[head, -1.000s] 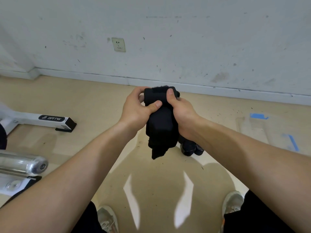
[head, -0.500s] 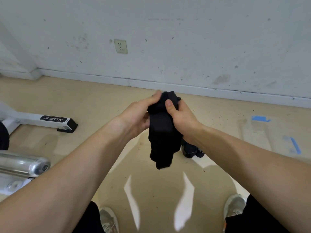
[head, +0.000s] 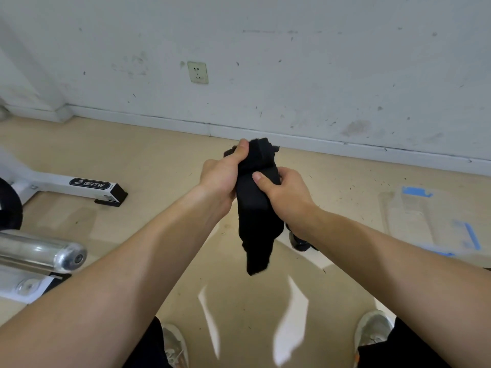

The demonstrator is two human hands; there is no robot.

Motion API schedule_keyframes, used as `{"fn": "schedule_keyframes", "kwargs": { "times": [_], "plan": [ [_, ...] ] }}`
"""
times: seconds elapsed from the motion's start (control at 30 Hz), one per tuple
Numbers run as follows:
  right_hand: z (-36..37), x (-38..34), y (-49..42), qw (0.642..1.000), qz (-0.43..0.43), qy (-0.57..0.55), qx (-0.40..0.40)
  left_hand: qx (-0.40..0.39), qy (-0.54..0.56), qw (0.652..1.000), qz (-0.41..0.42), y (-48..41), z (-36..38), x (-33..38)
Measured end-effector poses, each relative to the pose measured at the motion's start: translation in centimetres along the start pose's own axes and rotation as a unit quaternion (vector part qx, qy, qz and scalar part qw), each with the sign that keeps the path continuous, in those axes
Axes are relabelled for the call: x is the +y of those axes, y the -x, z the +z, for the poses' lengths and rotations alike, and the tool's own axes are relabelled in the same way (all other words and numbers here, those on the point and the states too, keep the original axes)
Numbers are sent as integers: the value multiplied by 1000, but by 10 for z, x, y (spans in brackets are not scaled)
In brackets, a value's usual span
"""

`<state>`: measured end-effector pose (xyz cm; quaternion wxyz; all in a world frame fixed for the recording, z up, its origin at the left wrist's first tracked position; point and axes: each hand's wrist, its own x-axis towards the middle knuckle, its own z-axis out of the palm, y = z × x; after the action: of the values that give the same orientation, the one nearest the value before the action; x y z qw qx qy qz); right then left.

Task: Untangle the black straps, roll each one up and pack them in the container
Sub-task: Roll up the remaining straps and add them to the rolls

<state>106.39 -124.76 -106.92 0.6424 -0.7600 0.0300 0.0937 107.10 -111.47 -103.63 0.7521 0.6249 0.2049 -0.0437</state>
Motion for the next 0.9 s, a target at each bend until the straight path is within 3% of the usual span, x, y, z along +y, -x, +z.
{"fn": "schedule_keyframes", "kwargs": {
  "times": [0.13,0.33,0.6,0.7,0.9],
  "plan": [
    [-1,-4,0,998,-35,48,8,17,-7,999,36,2,4,-3],
    [-5,-6,-4,998,-21,24,-50,46,-84,988,121,7,6,-8],
    [-22,-19,-7,980,43,-120,-155,7,-153,969,195,13,0,-13],
    [-26,-28,-4,966,88,-198,-141,6,-177,960,219,16,1,-13],
    [-24,-30,-2,963,86,-213,-141,-9,-237,932,275,17,3,-15]
  ]
}}
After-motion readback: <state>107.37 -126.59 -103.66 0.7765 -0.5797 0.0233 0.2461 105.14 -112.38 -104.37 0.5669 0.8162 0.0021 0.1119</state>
